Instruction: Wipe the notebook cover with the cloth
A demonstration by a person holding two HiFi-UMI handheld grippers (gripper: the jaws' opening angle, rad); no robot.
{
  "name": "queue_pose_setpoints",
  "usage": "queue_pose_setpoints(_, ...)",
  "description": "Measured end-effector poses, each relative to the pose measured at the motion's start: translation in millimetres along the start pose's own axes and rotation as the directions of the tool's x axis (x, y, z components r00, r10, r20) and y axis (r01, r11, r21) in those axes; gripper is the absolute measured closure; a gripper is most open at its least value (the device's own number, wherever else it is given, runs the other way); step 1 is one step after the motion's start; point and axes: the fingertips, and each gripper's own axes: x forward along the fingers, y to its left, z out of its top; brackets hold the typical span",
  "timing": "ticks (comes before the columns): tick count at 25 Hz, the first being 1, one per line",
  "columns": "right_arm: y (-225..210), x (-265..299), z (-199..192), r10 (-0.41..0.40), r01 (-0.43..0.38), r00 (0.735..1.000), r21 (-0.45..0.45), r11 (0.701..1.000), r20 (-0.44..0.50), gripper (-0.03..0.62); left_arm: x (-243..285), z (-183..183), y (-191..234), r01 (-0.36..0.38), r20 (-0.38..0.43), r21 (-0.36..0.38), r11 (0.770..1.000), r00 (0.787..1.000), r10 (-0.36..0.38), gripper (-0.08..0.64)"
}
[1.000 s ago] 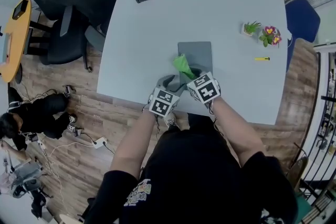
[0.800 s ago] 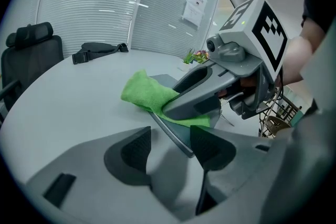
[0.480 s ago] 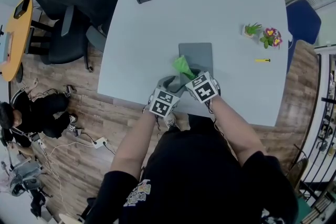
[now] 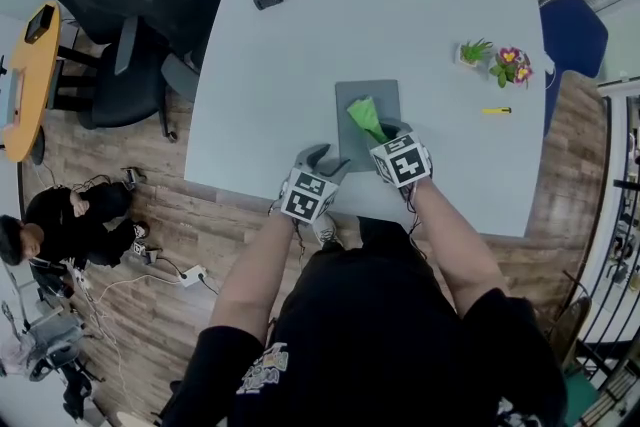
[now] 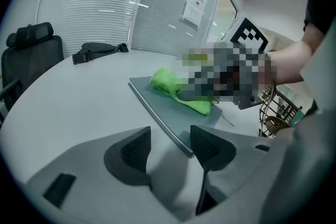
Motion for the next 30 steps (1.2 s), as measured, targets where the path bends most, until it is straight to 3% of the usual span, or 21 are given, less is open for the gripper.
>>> queue_pose_setpoints(19,-57.1,-28.7,-21.6,-0.105,0.099,0.994,0.189,0.977,0.02,0.482,0.6,0.1,0.6,-0.002,0.003,0.001,1.0,1.0,0.002,0.322)
queue_pose_setpoints(23,-60.6,-29.8,-22.6,-0.118,0.114,0.993,0.195,0.974,0.009,0.482,1.0,0.5,1.0,-0.002,0.002,-0.001,1.0,1.0,0.002,0.322)
queue_pose_setpoints(28,-79.4,-39.9,-18.6,-0.23,0.223,0.973,0.173,0.959,0.025,0.482,1.2,-0.5,1.1,-0.002,-0.001,-0.002,1.0,1.0,0.002,0.322)
queue_pose_setpoints(30,-82.0,-41.7,-11.7,-0.235,0.223,0.971,0.174,0.959,0.048,0.482,1.1,-0.1,1.1,-0.001,-0.001,-0.001,1.0,1.0,0.001,0.322)
